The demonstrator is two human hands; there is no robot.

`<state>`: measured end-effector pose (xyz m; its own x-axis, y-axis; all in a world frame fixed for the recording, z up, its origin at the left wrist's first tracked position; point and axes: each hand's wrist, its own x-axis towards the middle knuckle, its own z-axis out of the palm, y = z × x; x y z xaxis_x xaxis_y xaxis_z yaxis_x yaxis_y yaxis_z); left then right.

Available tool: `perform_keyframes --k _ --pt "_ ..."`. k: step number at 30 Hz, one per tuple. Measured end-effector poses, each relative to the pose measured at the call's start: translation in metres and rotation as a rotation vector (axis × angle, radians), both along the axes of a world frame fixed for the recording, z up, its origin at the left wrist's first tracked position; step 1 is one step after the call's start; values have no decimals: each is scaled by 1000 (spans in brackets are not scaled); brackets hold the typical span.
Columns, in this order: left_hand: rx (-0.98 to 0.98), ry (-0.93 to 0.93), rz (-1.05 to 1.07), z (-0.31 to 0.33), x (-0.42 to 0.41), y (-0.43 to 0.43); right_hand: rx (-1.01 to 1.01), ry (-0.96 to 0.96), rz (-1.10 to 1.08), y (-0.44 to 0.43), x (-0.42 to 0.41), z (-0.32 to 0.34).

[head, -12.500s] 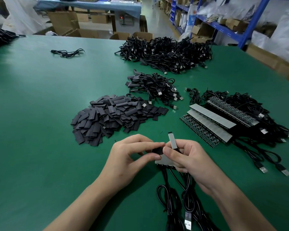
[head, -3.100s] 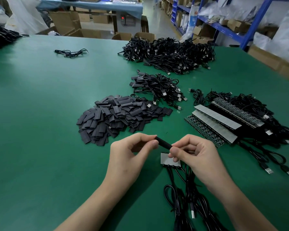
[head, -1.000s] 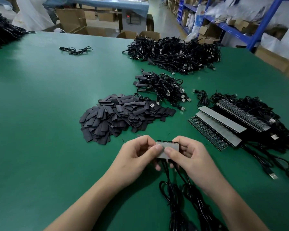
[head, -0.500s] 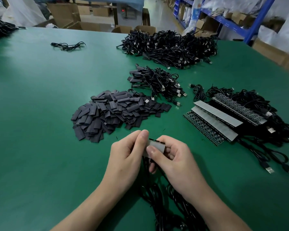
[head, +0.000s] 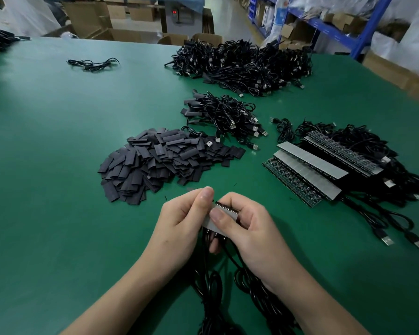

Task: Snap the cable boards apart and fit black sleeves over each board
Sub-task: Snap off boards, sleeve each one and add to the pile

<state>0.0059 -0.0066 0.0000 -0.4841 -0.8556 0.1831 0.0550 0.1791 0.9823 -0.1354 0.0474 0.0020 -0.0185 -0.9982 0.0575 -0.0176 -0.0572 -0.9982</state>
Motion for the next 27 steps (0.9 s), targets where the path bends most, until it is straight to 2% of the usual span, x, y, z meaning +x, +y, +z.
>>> perform_keyframes --k 27 --pt "24 8 -20 -2 2 1 -22 -114 69 1 1 -2"
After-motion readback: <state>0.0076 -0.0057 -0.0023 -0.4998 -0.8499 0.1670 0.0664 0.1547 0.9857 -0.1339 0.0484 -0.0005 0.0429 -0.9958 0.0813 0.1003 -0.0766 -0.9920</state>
